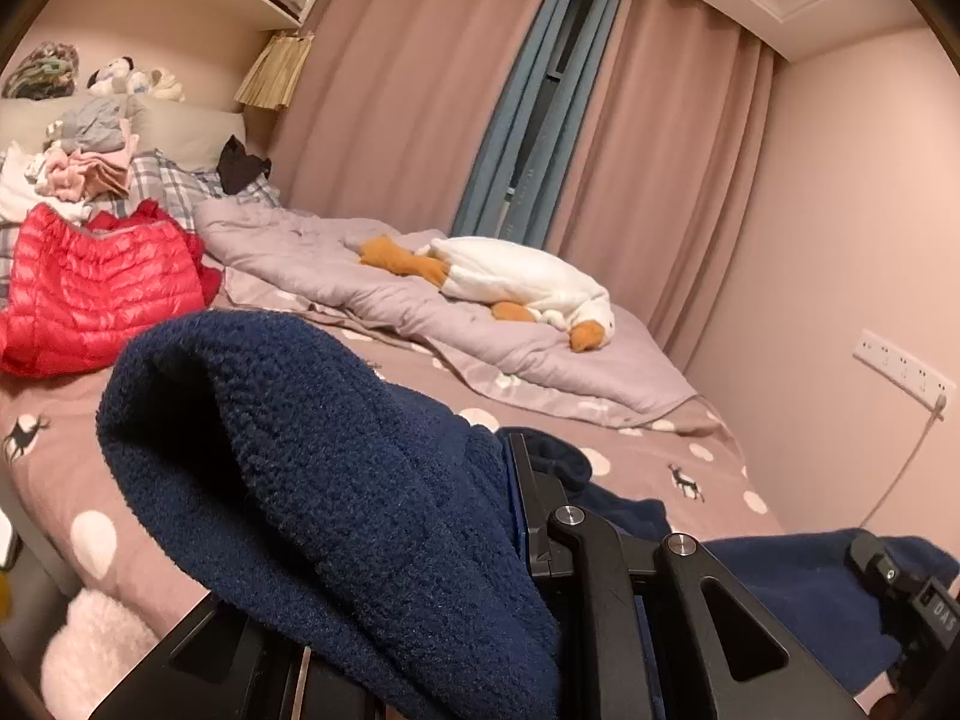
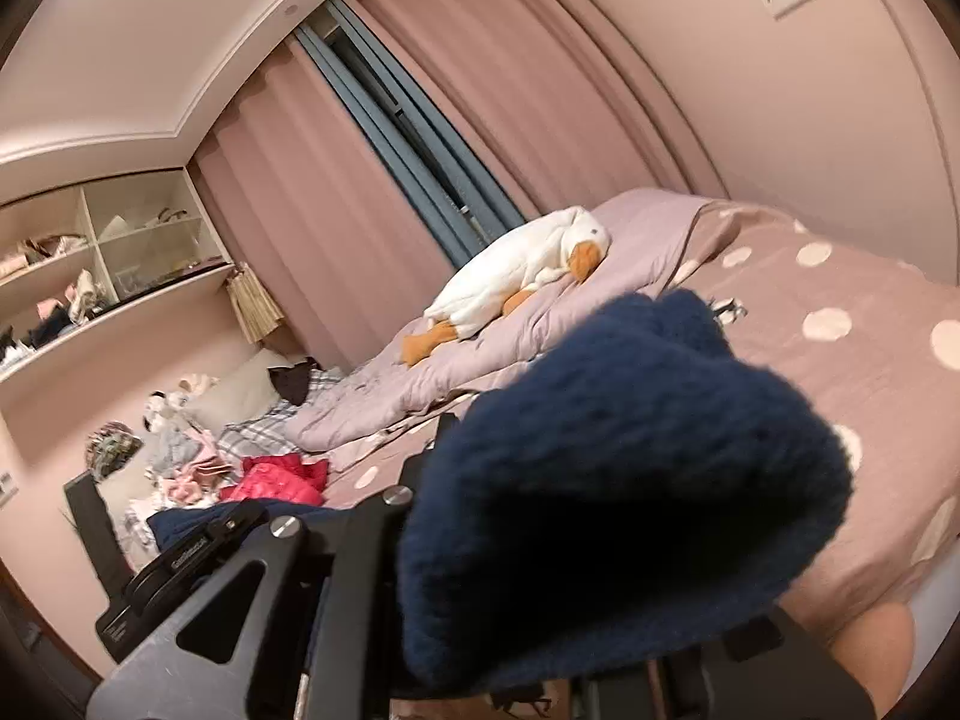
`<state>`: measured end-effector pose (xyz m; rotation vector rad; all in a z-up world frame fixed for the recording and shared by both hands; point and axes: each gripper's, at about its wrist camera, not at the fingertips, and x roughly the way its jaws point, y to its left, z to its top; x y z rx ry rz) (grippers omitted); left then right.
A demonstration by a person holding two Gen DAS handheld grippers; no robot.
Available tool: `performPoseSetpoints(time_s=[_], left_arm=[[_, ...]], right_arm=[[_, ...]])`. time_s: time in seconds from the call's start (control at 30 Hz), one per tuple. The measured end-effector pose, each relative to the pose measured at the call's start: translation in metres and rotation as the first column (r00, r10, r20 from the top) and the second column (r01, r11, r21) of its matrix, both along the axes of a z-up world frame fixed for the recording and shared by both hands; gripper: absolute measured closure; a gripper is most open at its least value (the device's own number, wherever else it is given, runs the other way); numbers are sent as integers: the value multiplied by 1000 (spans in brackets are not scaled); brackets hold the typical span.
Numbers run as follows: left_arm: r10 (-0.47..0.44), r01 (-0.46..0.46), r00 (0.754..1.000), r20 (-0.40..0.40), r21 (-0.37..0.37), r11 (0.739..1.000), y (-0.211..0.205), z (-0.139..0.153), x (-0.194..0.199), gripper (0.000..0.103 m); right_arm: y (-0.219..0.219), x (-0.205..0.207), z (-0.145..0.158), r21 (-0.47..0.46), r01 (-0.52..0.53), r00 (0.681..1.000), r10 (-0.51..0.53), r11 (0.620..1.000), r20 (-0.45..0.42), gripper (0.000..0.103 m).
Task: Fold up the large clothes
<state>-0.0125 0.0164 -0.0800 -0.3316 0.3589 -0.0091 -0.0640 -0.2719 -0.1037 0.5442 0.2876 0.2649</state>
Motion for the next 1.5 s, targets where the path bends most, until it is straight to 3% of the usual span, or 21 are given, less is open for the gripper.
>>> performPoseSetpoints(time_s=[0.17,0.33,0.57,0.8,0.93,1.07,1.23,1.5], left_arm=[[-34,37,999,-35,91,995,-11,3,13,86],[-51,52,993,-103,8,999,0,-5,45,86],[-51,56,985,-167,28,998,-6,-10,111,86],[-14,23,966,-257,32,999,-15,-34,183,86],[29,-2,965,-262,102,995,-25,-64,189,86],[30,27,960,-278,196,980,-34,-80,188,86],[23,38,958,-287,204,978,-34,-75,191,86],[-28,82,958,-285,180,980,-26,-81,190,86]], right_arm=[[-1,15,11,-13,20,997,-21,1000,-68,87],[-2,44,14,-13,2,988,-4,1000,-156,87],[4,93,11,-75,6,978,-21,997,-205,86],[-3,175,0,-86,-27,955,1,996,-298,85],[-1,215,-20,-155,-45,934,-14,987,-358,85],[-4,217,-41,-190,-54,930,-20,980,-367,85],[-2,226,-48,-267,-37,924,-68,963,-375,84],[3,226,-44,-289,-8,925,-102,957,-365,84]])
